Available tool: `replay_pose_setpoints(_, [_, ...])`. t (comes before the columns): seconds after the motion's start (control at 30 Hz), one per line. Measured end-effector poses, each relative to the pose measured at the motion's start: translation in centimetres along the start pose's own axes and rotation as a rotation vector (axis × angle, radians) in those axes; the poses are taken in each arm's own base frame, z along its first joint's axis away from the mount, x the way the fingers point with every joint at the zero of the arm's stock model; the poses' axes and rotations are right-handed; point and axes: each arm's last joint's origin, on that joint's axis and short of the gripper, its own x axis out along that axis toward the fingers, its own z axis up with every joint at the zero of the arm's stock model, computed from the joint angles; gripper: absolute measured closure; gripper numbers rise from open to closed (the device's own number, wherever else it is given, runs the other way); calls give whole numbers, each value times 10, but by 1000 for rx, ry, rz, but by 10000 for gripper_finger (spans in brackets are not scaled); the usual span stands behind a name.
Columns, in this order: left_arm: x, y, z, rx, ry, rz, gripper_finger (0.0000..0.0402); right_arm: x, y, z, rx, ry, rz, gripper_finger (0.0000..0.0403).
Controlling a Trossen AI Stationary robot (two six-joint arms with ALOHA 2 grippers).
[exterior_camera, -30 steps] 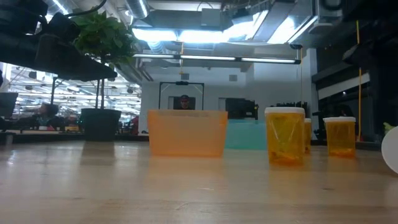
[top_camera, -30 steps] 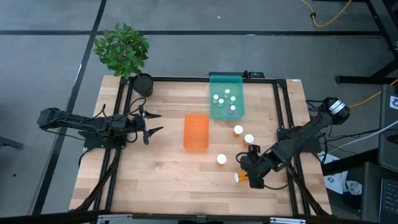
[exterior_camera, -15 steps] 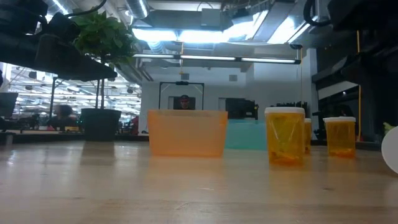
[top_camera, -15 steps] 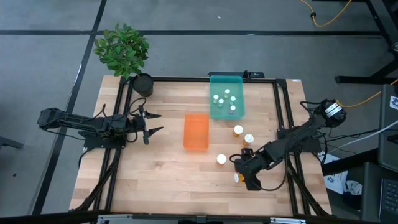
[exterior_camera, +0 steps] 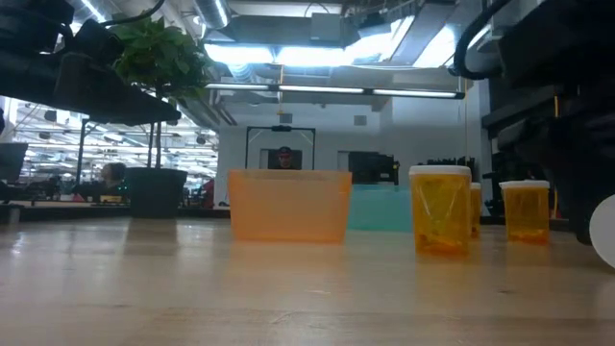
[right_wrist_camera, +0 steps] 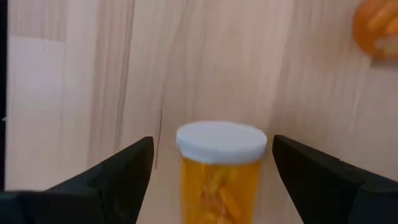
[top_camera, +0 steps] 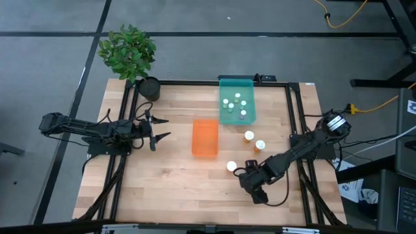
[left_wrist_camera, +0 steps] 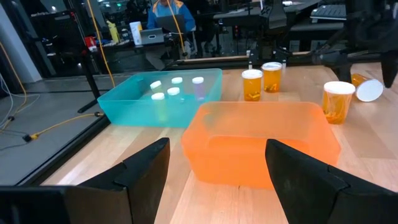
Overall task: Pick and place medicine bottles into bin by pill shape (circle, oval)
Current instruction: Remove the orange capsule bottle from the orange bin
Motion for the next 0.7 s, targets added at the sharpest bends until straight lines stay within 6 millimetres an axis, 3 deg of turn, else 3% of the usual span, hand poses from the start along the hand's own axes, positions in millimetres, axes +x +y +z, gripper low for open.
replay_pose_setpoints(0.43, [0,0,0,0,0,0,145,12,-7,2,14,32,-43,77])
replay_pose_setpoints(0.7, [0,0,0,0,0,0,145,14,-9,-1,17,44,-58,137])
